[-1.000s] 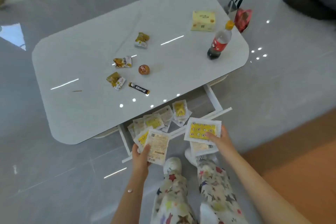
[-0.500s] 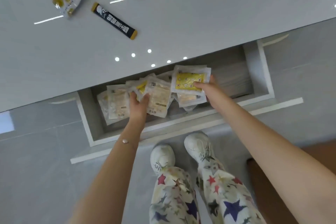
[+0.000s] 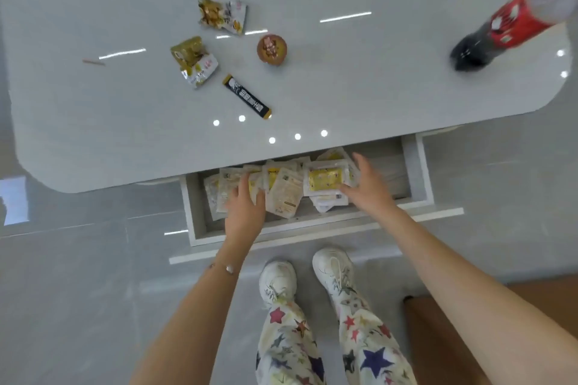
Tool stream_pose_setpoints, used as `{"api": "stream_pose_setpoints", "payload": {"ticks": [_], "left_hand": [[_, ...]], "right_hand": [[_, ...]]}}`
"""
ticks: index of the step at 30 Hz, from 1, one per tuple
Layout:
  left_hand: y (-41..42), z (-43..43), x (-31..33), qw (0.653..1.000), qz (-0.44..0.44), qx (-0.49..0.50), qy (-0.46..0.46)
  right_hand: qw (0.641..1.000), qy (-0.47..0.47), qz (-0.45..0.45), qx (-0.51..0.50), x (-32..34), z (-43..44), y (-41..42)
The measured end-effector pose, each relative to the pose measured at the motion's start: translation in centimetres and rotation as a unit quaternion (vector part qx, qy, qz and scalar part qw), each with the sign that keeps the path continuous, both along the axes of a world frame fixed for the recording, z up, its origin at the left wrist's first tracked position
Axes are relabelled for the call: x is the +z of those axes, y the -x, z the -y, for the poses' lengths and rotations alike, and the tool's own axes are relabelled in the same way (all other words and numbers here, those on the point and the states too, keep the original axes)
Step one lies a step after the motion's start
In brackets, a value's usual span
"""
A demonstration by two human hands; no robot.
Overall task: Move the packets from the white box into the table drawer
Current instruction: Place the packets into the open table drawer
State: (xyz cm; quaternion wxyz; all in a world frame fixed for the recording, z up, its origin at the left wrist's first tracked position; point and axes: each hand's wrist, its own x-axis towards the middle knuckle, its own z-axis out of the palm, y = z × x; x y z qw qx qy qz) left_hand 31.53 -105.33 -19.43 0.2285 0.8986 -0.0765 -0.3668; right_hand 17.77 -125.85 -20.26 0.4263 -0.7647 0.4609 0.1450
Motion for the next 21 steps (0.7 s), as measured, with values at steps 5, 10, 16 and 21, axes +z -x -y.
{"api": "stream_pose_setpoints", "payload": {"ticks": [5, 10, 16, 21], "left_hand": [[-0.9, -1.3, 16.0, 0.986, 0.083, -0.139, -0.050], [-2.3, -2.7, 29.8, 0.965, 0.194, -0.146, -0.101], [-0.5, -6.1, 40.2, 0.952, 0.259, -0.101, -0.130], [2.1, -12.0, 44.4, 0.952, 0.271, -0.027, -0.138]], "right_hand": [[0.965, 0.124, -0.056, 0.222, 16.2, -0.2, -1.7], [0.930, 0.198, -0.034, 0.307, 30.3, -1.9, -4.4], [0.887, 0.250, 0.003, 0.389, 40.7, -5.8, -5.9], [0.837, 0.262, 0.045, 0.478, 44.5, -11.5, -7.1]]}}
